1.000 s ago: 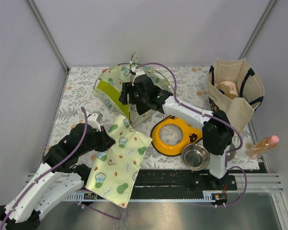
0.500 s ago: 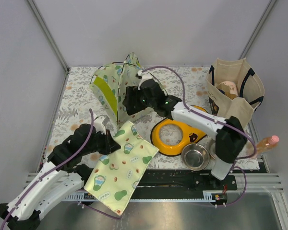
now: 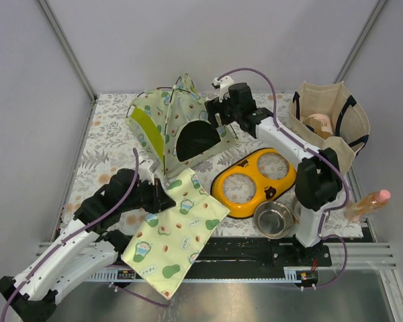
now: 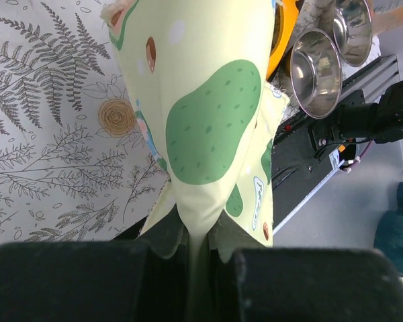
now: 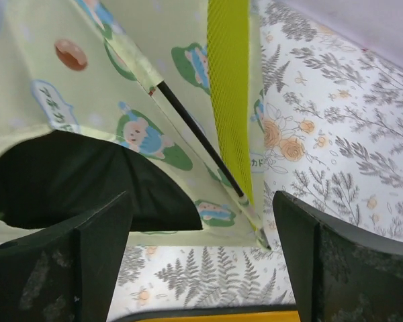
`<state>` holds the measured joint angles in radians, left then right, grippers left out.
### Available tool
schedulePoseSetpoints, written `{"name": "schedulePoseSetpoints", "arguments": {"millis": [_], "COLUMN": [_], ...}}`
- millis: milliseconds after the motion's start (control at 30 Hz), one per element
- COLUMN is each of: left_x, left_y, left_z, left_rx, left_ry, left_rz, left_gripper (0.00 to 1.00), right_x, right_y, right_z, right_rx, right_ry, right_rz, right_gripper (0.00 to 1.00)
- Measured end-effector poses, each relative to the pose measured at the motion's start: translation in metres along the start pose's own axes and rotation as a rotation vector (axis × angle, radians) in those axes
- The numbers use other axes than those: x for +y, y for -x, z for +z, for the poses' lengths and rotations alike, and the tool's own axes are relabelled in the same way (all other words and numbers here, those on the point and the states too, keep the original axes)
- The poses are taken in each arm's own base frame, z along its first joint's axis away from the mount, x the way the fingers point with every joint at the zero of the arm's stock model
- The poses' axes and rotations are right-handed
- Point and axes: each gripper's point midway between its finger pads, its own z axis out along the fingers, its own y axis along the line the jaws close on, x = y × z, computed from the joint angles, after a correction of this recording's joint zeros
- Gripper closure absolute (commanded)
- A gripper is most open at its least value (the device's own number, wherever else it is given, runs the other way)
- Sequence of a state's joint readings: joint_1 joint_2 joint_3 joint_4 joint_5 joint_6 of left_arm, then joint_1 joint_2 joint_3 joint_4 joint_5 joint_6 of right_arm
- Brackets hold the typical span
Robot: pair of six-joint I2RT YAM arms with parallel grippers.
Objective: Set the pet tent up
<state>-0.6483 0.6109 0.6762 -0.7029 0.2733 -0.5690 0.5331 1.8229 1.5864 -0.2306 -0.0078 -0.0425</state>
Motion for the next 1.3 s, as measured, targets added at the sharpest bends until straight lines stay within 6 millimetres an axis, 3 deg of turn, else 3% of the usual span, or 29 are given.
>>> {"name": "schedulePoseSetpoints", "arguments": {"millis": [100,200,400,667,767,800,900,1167,1300], "left_x": [0.000,-0.001,-0.002,-0.011,-0.021,-0.024,-0.032,-0.048,-0.039], "left_y": [0.000,0.000,0.004,0.022,0.035,0.039,0.054,0.085,0.093], "left_z": [0.002,0.004,0.013,0.037,0.041,0.041,0.041,0.048,0.059], "left_rx": [0.007,0.012,0.021,0.016,-0.021,-0.038,-0.094,-0.247,-0.307], "left_ry": [-0.001,-0.005,-0.004,-0.036,-0.075,-0.086,-0.112,-0.201,-0.203], "left_rz": [-0.002,-0.007,-0.030,-0.033,-0.021,-0.017,-0.027,-0.142,-0.173], "left_gripper": [1.00,1.00,1.00,1.00,1.00,1.00,1.00,1.00,1.00], "right_x": [-0.005,0.000,0.018,0.034,0.043,0.045,0.043,0.021,0.017], "right_y": [-0.019,-0.034,-0.043,-0.085,-0.087,-0.086,-0.074,-0.006,0.004], "right_z": [0.025,0.037,0.036,-0.002,-0.019,-0.025,-0.040,-0.101,-0.143], "right_rx": [0.061,0.111,0.146,0.205,0.201,0.196,0.156,-0.069,-0.165], "right_ry": [0.050,0.115,0.218,0.171,0.152,0.140,0.094,-0.026,-0.030], "right_rz": [-0.076,-0.134,-0.126,0.124,0.196,0.214,0.253,0.355,0.408], "right_gripper": [0.06,0.10,0.17,0.34,0.15,0.08,0.01,0.01,0.05]}}
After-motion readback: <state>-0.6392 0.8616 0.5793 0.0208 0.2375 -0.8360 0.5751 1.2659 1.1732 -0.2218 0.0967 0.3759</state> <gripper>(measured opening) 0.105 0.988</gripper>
